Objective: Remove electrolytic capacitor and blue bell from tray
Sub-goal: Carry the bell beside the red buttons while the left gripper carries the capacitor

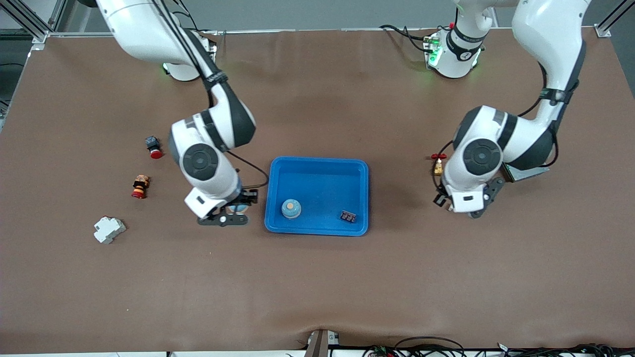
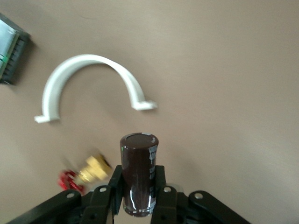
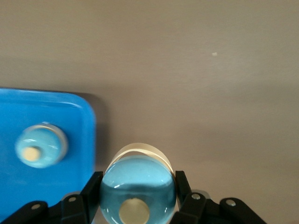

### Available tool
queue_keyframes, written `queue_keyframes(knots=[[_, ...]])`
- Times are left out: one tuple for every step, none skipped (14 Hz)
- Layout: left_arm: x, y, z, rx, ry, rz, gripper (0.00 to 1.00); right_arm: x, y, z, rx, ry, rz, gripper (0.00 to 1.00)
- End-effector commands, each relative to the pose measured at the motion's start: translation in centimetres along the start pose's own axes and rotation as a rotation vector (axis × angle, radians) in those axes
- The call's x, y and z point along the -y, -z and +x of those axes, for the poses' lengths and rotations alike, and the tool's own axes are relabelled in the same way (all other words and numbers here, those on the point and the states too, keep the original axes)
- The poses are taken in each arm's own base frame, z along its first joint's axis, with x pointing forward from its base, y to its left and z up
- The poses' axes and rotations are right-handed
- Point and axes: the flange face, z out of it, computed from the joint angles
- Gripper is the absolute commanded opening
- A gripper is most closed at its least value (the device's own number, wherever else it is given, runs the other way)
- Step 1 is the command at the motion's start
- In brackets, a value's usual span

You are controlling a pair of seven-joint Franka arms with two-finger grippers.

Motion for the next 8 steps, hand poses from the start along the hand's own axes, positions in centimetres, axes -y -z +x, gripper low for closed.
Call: queue_keyframes(knots=[[4.3,-2.6,1.7,0.047,-0.028,0.056,0.00,-5.5,0.8,-2.2,0.021,0.078,0.023,0.00],[5.3,-3.8,2.3,0.064,-0.033,0.073,0.00,-7.4,0.3,-2.9,0.017,0.104,0.027,0.00],[5.6,-4.9,2.3,0.079,-0.041,0.084,0.00,-9.6,-0.3,-3.5,0.010,0.134,0.032,0.00],[5.9,-6.2,2.1,0.094,-0.047,0.096,0.00,-11.5,-0.9,-4.3,0.005,0.157,0.036,0.00],[5.9,-6.9,2.0,0.099,-0.052,0.092,0.00,-12.9,-1.4,-5.0,-0.001,0.171,0.039,0.00],[6.1,-7.5,2.4,0.108,-0.057,0.094,0.00,-13.8,-2.0,-5.7,-0.005,0.183,0.040,0.00],[6.6,-8.7,3.3,0.130,-0.064,0.103,0.00,-14.7,-2.9,-6.2,-0.013,0.189,0.042,0.00],[6.8,-9.6,3.6,0.145,-0.087,0.103,0.00,-15.6,-3.9,-6.6,-0.029,0.200,0.042,0.00]])
